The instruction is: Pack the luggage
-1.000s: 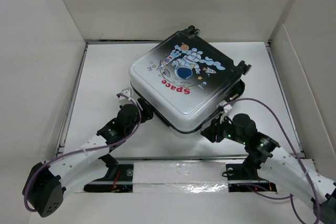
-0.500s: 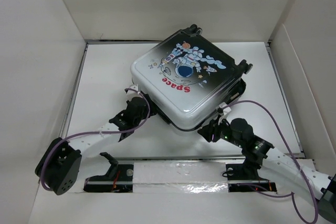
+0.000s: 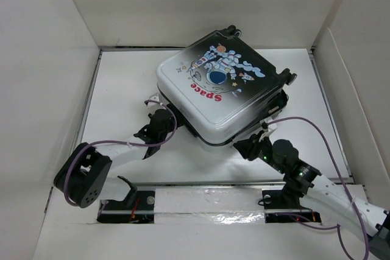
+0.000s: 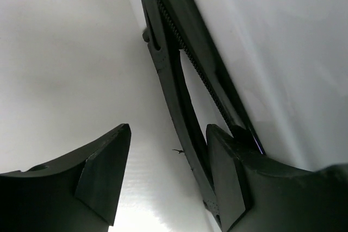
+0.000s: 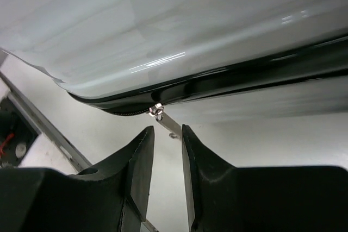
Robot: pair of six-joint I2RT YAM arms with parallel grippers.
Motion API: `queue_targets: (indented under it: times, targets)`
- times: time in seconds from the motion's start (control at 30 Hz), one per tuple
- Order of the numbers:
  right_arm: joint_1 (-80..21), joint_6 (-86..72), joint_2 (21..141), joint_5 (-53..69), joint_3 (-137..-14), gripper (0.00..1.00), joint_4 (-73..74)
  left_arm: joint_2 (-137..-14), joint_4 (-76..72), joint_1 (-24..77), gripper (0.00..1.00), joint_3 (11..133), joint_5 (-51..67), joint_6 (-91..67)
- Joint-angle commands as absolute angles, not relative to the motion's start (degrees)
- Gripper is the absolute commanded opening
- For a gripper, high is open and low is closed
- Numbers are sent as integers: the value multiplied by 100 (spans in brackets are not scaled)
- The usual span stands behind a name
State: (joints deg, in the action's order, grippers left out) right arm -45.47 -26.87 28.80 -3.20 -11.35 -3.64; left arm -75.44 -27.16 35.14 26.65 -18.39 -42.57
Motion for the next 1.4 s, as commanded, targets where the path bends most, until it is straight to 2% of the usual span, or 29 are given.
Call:
queue_targets:
  times: [0.0,0.13,0.23,0.3,0.37,0.4,0.43,0.53,0.7,0.8,0.83,0.9,0.97,1.1,1.17,1.37]
  targets:
    - [-4605,-3181,2331,-1089,-1099,33,-18,-7699,-3751,3507,55,2497,-1872,-4728]
    - [-4605,-3226,1645,-1519,-1063,28,700,-7831,-4893,3507,49,2066,-1881,-5185]
    - [-4605,-3567,1084,-1968,-1081,19,1315,-8059,-5913,3507,37,1715,-1925,-5535]
    - [-4605,-3936,810,-2485,-1081,10,1633,-8296,-6422,3507,34,1644,-1907,-5581]
    - [-4605,-4226,520,-2976,-1212,6,2134,-8559,-6600,3507,30,1705,-1881,-5677]
    - [-4605,-4280,466,-3136,-1265,4,2231,-8630,-6801,3507,26,1722,-1872,-5669]
    - [-4605,-4315,457,-3303,-1387,3,2380,-8692,-6898,3507,16,1731,-1855,-5660]
    - [-4386,-4395,816,-3963,-1590,2,2487,-8815,-7058,3507,0,1749,-1854,-5564]
    - [-3509,-3649,2333,-4184,-2082,3,1777,-8456,-6961,3507,0,1407,-1977,-5222]
    - [-2586,-2833,2820,-3282,-2101,1,637,-8104,-6908,3507,0,1047,-2091,-5063]
    - [-2340,-2613,3135,-2930,-2040,1,-333,-8008,-6908,3637,0,976,-2135,-4993]
    - [-1558,-2374,3618,-1762,-2143,0,-929,-7613,-6717,3883,0,791,-2458,-4800]
    - [-970,-2207,4584,-649,-2381,0,-1379,-7183,-6312,4217,0,730,-2706,-4685]
    - [-791,-1917,6263,1254,-3048,0,-2398,-6540,-5795,4570,0,527,-2909,-4562]
    - [-931,-1715,7026,1633,-3681,0,-2329,-6172,-5538,4885,0,466,-3014,-4588]
    - [-1116,-1591,8208,2222,-4972,0,-2365,-5617,-4352,6072,0,755,-3884,-4763]
